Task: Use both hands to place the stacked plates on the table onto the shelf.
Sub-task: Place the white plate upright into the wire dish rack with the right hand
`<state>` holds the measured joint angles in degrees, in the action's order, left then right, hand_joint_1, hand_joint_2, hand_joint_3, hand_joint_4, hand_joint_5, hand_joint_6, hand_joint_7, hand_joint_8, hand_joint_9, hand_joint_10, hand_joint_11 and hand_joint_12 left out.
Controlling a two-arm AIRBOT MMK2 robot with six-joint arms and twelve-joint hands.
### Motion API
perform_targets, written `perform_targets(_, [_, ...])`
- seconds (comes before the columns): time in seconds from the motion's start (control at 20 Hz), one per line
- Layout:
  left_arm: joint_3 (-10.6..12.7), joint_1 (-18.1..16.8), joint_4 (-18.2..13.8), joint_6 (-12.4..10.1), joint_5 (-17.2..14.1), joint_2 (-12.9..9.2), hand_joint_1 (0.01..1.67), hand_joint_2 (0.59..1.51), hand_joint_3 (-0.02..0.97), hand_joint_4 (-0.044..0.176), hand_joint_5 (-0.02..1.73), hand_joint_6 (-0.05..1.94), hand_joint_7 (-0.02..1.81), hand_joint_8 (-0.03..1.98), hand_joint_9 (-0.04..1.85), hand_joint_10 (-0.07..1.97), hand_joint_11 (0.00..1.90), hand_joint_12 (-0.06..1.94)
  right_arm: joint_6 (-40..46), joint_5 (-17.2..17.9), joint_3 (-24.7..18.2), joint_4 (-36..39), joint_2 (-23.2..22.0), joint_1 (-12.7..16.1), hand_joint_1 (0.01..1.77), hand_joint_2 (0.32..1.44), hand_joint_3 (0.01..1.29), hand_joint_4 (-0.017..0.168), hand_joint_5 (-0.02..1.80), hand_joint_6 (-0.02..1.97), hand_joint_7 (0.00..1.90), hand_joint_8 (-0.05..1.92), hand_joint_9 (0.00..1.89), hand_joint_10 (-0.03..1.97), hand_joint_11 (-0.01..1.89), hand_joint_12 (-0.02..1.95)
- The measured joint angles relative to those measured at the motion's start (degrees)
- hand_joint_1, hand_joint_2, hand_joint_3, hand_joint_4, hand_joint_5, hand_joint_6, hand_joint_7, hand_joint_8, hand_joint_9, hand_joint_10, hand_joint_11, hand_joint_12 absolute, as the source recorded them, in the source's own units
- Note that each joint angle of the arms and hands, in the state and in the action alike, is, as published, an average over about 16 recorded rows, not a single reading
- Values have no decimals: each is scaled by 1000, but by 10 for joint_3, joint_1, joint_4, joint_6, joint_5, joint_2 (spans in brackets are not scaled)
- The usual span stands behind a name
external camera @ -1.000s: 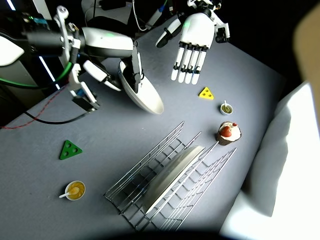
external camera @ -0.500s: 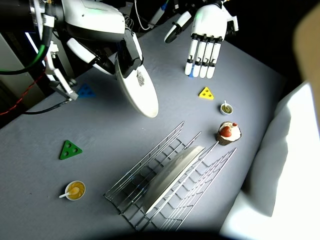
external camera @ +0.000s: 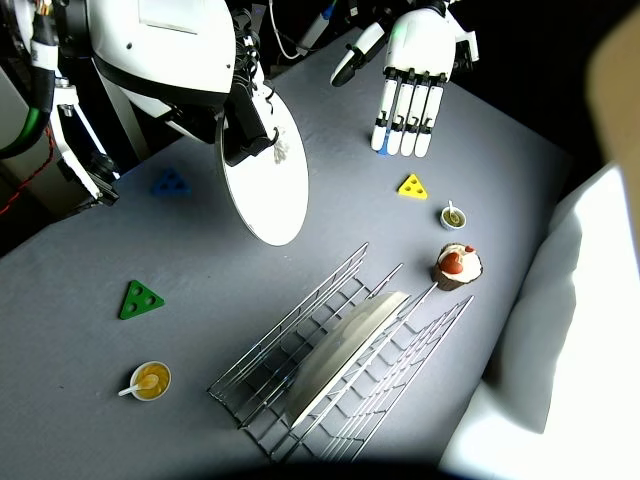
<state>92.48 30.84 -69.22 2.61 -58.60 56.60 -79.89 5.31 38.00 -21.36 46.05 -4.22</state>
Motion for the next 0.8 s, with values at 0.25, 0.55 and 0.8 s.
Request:
perform_targets(0.25, [-2,-2,0,0,-4,-2,15,1006,8,0,156,0,194,9,182,14,179,9,12,-1,15,-21,-2,16,1409,954,12,-9,950,823,1134,500,1226,554,971,1290])
perform_targets(0.55, [-8,-8,-12,0,-7,-9,15,1007,8,0,161,0,193,9,178,14,173,8,24,12,34,-5,2,27,1420,954,12,-9,912,882,1099,566,1184,610,944,1341])
perform_targets(0.8, [-29,-17,-27,-1,-11,-18,16,1005,8,0,165,-1,197,9,181,15,170,9,26,28,44,13,4,28,1424,954,12,-9,907,886,1097,565,1191,593,942,1332])
